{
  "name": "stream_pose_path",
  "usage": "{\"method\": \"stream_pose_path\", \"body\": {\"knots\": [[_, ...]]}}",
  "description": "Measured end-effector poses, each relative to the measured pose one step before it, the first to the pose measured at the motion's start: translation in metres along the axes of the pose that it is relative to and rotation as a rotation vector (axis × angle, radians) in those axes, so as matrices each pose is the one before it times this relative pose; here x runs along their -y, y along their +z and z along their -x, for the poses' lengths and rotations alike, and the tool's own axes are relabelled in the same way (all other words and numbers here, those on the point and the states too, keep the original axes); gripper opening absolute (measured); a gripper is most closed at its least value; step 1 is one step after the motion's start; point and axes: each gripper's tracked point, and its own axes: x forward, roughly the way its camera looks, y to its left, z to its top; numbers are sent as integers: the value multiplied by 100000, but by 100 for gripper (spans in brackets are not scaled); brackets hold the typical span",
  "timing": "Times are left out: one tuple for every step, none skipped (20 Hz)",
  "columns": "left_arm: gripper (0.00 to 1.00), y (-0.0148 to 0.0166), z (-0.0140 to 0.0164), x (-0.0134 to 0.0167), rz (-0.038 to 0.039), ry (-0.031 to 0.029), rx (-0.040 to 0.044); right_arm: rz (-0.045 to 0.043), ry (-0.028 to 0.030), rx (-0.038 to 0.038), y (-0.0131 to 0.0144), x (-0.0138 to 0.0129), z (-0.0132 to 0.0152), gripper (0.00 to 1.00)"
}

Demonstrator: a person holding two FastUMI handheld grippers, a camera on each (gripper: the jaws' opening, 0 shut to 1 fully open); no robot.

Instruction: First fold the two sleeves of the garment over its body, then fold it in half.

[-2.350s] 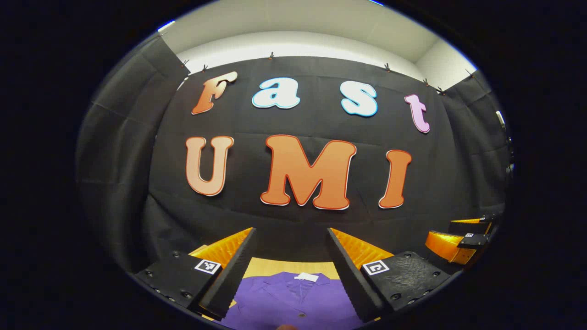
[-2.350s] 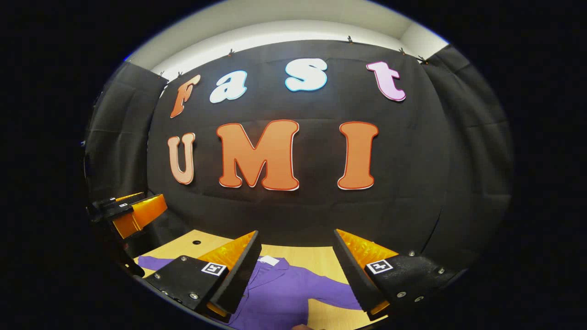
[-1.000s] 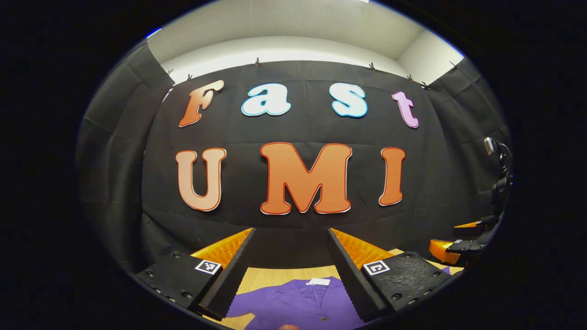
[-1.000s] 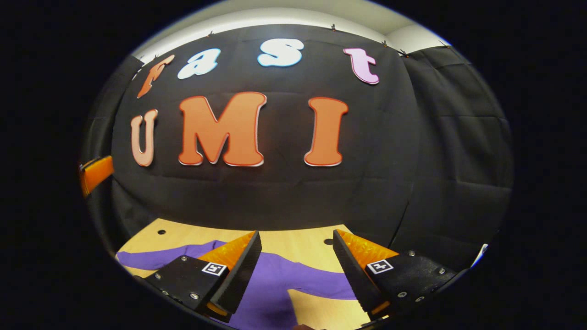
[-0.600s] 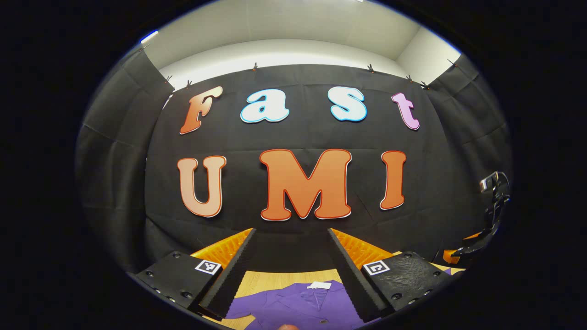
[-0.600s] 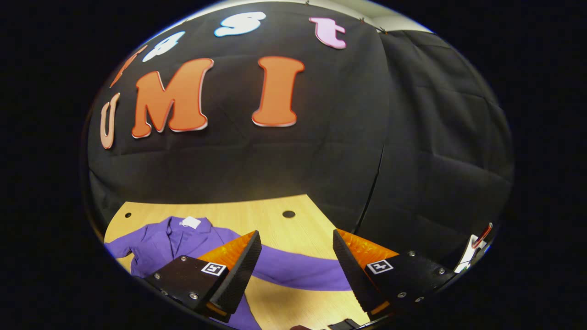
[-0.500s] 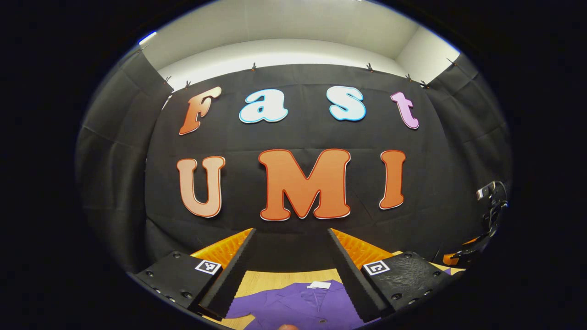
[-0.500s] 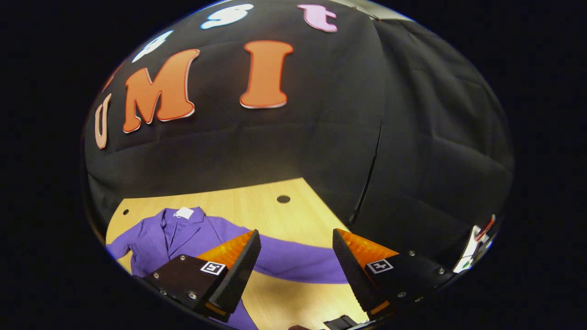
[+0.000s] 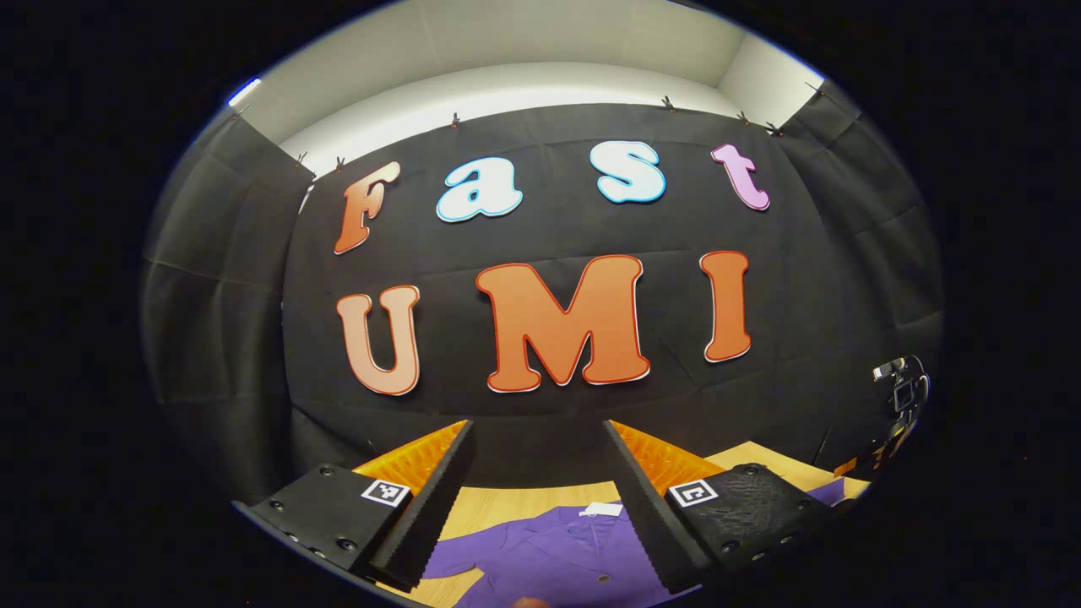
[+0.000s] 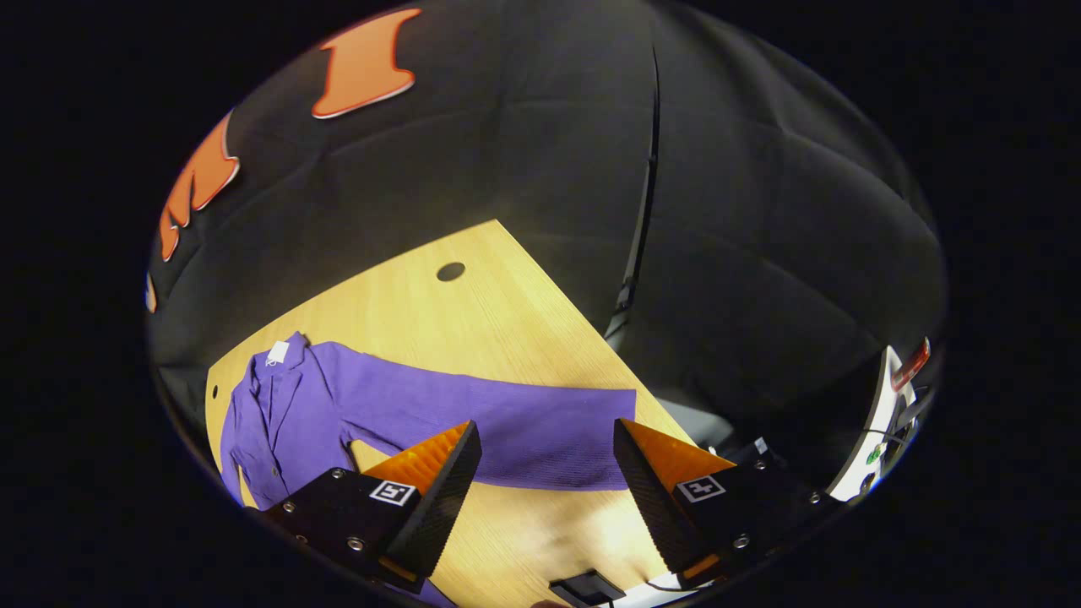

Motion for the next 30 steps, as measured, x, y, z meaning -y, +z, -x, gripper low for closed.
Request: {"method": "stream_pose_path", "body": {"knots": [[95,-142,324,-32,-247,1320,-620,-1517,1387,-3050,-185,295,-537,96],[94,-423,327,-40,-267,1332,-1137,-1484,1053,-2780,-62,287,-599,96],[95,-270,248,-191,-223,1227,-1180,-798,781,-2612,-179,380,-623,96],[95,-349,245,123,-317,919,-1166,-471,574,-2944,-191,411,-645,96],[95,-349,211,69,-381,871,-1202,-547,30,-3324,-186,518,-469,95],[95,-424,229,93,-367,560,-1274,-331,1080,-3683,-279,195,-556,95],[94,-362,173,210,-403,415,-1341,-529,1039,-4127,-390,149,-474,94],[95,-455,228,182,-417,244,-1170,470,1837,-5071,-549,71,-424,94],[94,-222,183,198,-450,282,-859,262,-753,-2859,-242,537,-395,95],[96,-263,189,238,-396,167,-707,2005,-728,-1709,-19,431,-668,96],[95,-192,127,268,-535,144,-712,2049,-2199,-1689,30,735,-900,95],[95,-410,59,255,-841,139,-830,1338,-2383,-2153,-221,538,-658,95],[96,-153,103,167,-990,145,-702,573,-265,-586,-25,-89,-390,95],[96,-166,139,81,-937,310,-413,-455,-465,-125,72,-2,-337,96],[96,-110,68,34,-653,161,-313,-558,-103,-273,82,15,-434,96],[96,-267,149,-14,-274,190,-419,-799,-629,-257,147,-3,-309,95],[96,-91,28,-58,31,186,-536,-785,633,-334,17,-300,-447,95],[96,-194,54,-77,176,366,-438,-1248,208,-393,-91,-89,-390,95],[95,11,1,-172,74,496,-342,-1175,-659,-245,23,136,-354,96],[95,96,161,-375,-85,808,295,-1074,-1599,-233,-157,404,-260,95],[95,95,22,-325,-165,541,188,-144,-1049,-448,-67,259,-351,96],[95,-201,97,-248,-127,396,-55,68,-2478,-768,-283,498,-244,96],[95,-24,-26,-222,-137,282,-192,-202,-1050,950,230,167,-153,96],[95,-236,-134,-150,-114,232,-341,-767,270,395,85,-114,-223,94],[95,-151,-51,-224,-201,308,-621,44,-1093,-936,-123,30,262,93],[95,-329,-29,-133,-20,54,-756,592,-3235,-132,34,461,-198,93],[95,-269,-74,-37,-113,-382,-818,-682,-1219,-1033,-292,-73,89,84],[95,-32,0,-134,-270,-191,-203,58,-408,-370,-203,-62,-360,78],[95,183,-42,-247,-261,-98,503,522,309,578,74,-438,221,75],[95,18,-121,-220,-241,-260,580,1154,440,1050,180,-273,-43,58]]}}
